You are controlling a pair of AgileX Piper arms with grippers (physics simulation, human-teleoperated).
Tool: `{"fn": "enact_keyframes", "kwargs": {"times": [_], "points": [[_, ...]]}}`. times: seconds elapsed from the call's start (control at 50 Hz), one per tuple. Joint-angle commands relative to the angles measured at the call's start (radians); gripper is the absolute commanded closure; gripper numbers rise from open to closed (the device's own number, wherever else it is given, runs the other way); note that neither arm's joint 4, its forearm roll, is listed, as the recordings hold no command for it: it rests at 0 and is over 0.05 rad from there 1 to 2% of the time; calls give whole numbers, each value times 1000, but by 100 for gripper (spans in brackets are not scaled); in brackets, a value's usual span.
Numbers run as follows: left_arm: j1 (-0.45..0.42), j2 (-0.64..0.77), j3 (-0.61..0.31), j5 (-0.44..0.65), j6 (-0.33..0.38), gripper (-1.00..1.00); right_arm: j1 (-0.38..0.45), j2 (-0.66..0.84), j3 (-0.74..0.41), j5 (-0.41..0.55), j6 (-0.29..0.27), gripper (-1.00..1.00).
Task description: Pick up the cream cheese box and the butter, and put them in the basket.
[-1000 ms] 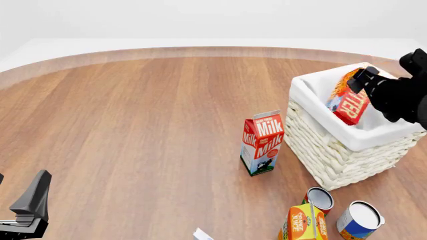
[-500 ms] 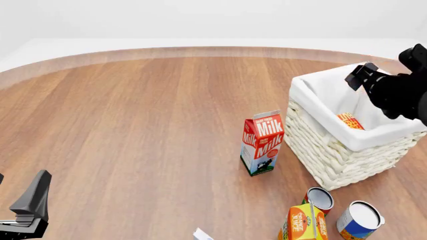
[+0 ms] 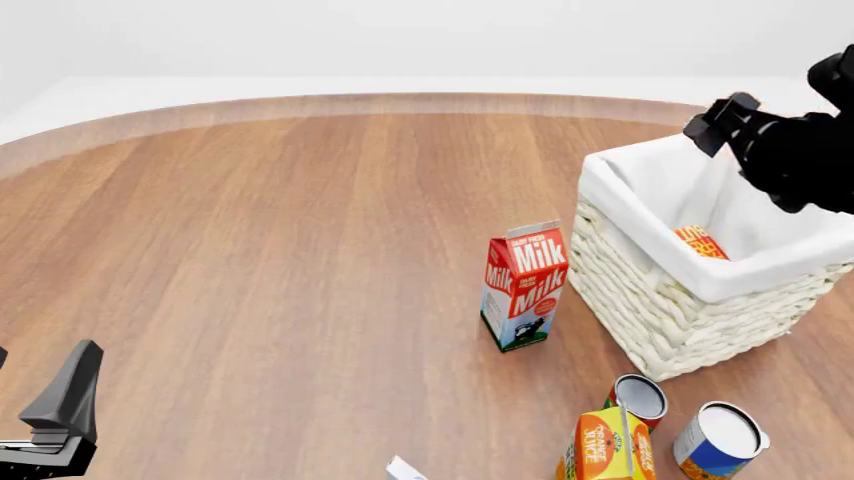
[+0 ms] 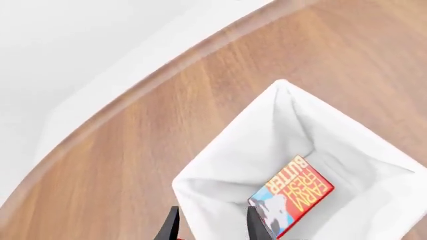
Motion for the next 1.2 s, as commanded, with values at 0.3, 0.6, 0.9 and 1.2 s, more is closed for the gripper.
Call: {"fn": "enact_keyframes", "kwargs": {"times": [0.3, 0.6, 0.9, 1.2], "points": [[0, 0, 0, 0, 0, -100, 197, -166, -176, 265, -97, -100], [0, 0, 0, 0, 0, -100, 334, -188, -296, 385, -169, -100], [0, 0, 0, 0, 0, -100, 487, -180, -366, 429, -272, -100], [0, 0, 0, 0, 0, -100, 581, -175, -399, 478, -327, -100]]}}
